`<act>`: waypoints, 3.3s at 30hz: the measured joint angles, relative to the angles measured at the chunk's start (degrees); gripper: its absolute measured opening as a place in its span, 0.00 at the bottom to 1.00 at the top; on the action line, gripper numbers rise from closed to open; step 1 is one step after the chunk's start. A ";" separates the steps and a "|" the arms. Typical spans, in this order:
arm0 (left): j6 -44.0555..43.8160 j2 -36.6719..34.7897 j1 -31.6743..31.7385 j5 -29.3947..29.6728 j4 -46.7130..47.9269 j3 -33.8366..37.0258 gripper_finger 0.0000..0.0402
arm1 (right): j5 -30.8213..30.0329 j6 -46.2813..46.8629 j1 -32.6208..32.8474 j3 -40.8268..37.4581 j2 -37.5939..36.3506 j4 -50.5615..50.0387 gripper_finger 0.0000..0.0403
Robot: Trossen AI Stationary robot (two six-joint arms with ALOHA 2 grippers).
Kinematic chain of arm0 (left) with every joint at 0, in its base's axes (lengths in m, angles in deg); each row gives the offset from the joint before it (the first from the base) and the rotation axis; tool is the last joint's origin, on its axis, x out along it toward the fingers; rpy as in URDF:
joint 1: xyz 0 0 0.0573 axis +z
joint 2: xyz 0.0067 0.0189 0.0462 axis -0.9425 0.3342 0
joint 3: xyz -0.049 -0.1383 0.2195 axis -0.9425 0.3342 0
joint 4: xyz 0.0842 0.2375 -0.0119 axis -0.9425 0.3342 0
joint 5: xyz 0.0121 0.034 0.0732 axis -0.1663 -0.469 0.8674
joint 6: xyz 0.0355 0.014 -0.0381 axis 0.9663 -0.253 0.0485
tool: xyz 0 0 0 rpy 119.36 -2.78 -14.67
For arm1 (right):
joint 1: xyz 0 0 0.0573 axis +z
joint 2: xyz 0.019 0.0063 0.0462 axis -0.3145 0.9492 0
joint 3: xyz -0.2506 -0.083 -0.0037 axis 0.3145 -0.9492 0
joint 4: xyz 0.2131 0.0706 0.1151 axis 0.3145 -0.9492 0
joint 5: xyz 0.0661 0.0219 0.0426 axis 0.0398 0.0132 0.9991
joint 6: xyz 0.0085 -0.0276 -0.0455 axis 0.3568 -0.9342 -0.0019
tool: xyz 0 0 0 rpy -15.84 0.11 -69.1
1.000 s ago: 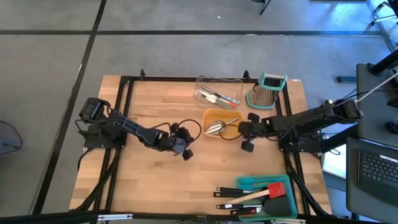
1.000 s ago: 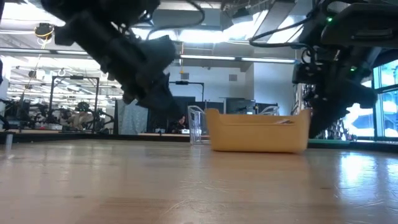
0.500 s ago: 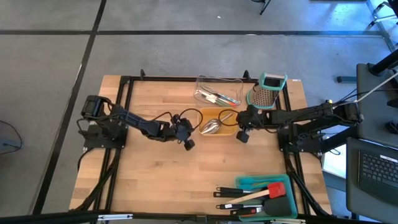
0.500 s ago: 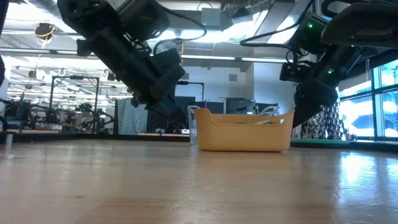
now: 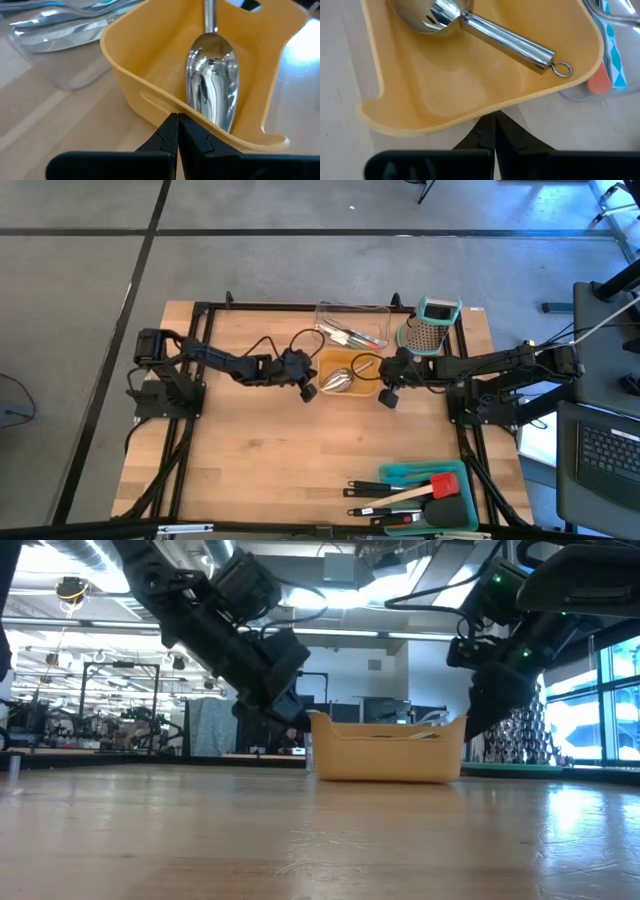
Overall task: Pick & Place Kitchen Items
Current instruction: Adjust the yellow bin, then return to Home Position
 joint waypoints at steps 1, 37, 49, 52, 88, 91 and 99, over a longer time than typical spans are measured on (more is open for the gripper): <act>0.06 0.08 0.56 -0.40 0.15 0.00 0.00 | 0.00 0.00 -0.07 0.00 0.00 0.29 0.00; 1.91 -11.83 -4.96 12.25 14.40 -0.09 0.00 | -3.15 0.14 0.01 -1.16 -7.82 5.03 0.00; 2.91 -16.48 -13.48 20.15 13.58 -0.09 0.00 | 9.53 -0.81 0.79 -20.69 -36.17 25.30 0.00; 2.91 -16.48 -13.45 20.11 13.21 -0.09 0.00 | 13.68 -0.42 0.79 -22.85 -38.95 25.86 0.00; 16.65 -15.98 -3.22 -13.36 -47.74 29.05 0.00 | 12.90 -3.93 2.63 -26.58 -70.84 7.97 0.00; 15.11 -16.00 0.90 -16.69 -49.24 32.25 0.00 | 12.90 -4.05 2.63 -26.58 -70.84 7.97 0.00; 12.40 -18.00 4.53 -15.46 -57.76 42.27 0.00 | 12.90 -1.90 2.63 -26.57 -70.30 7.99 0.00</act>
